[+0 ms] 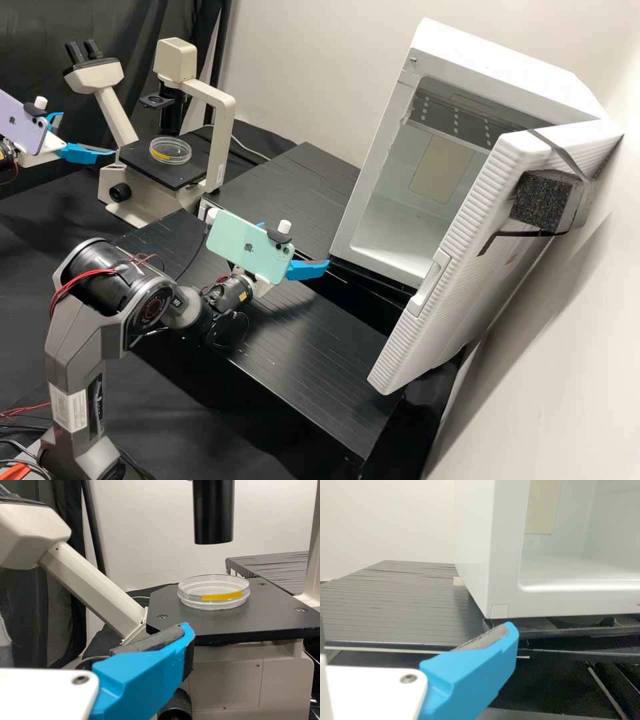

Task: Move the petri dish to the bench.

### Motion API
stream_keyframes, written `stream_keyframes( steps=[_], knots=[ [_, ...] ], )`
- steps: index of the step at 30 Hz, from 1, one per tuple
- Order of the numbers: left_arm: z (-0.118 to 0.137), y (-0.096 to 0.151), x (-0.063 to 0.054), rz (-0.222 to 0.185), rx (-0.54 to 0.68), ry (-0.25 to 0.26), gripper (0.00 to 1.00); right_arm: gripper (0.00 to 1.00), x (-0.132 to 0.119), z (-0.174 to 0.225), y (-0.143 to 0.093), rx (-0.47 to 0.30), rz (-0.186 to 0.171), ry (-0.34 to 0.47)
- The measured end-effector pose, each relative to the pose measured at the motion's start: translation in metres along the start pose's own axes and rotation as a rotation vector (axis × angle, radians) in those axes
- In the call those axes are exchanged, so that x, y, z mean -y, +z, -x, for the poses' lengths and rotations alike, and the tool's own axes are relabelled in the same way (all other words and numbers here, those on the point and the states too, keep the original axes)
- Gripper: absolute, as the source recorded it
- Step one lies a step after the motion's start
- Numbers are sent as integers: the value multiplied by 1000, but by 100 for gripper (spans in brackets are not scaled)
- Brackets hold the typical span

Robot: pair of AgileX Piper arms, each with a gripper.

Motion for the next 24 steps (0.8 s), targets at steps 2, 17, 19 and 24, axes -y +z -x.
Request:
stream_keyframes(
  steps=[2,17,19,24],
  knots=[
    [0,0,0,0,0,0,100,100,0,0,0,0,0,0],
    [0,0,0,0,0,0,100,100,14,24,-18,-81,2,-31],
    [0,0,0,0,0,0,100,100,20,29,-29,-127,7,-38],
    [0,0,0,0,0,0,100,100,37,38,-60,-240,51,-90]
  ],
)
